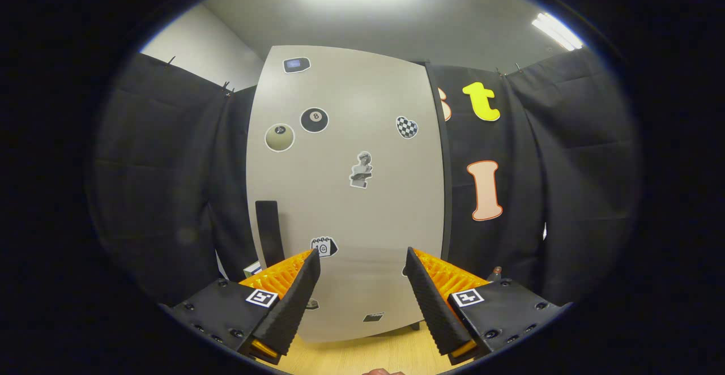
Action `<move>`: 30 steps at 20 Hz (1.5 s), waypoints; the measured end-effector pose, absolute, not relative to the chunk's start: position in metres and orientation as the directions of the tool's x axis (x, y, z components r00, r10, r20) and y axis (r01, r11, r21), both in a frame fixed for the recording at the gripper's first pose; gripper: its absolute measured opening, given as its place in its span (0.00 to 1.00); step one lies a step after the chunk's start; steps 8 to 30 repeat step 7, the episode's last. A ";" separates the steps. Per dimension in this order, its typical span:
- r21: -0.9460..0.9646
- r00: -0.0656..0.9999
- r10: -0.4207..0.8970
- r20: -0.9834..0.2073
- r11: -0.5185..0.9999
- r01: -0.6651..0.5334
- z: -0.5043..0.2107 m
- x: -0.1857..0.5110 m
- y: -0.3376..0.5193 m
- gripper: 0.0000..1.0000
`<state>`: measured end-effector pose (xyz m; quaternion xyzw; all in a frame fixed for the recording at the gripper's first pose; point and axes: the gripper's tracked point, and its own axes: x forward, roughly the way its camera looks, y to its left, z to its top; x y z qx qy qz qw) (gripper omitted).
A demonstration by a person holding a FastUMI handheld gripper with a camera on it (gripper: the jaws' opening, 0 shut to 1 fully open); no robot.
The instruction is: Open the shoe cabinet door, grab the shoes and put them into the shoe cabinet, then close the shoe cabinet door.
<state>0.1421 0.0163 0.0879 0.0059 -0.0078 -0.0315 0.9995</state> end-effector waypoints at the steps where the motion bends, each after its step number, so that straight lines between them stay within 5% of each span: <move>1: 0.011 0.998 -0.062 0.017 0.998 0.062 0.089 0.145 0.015 0.96; 30: 0.009 1.000 -0.023 0.013 1.000 0.023 0.087 0.160 0.031 0.96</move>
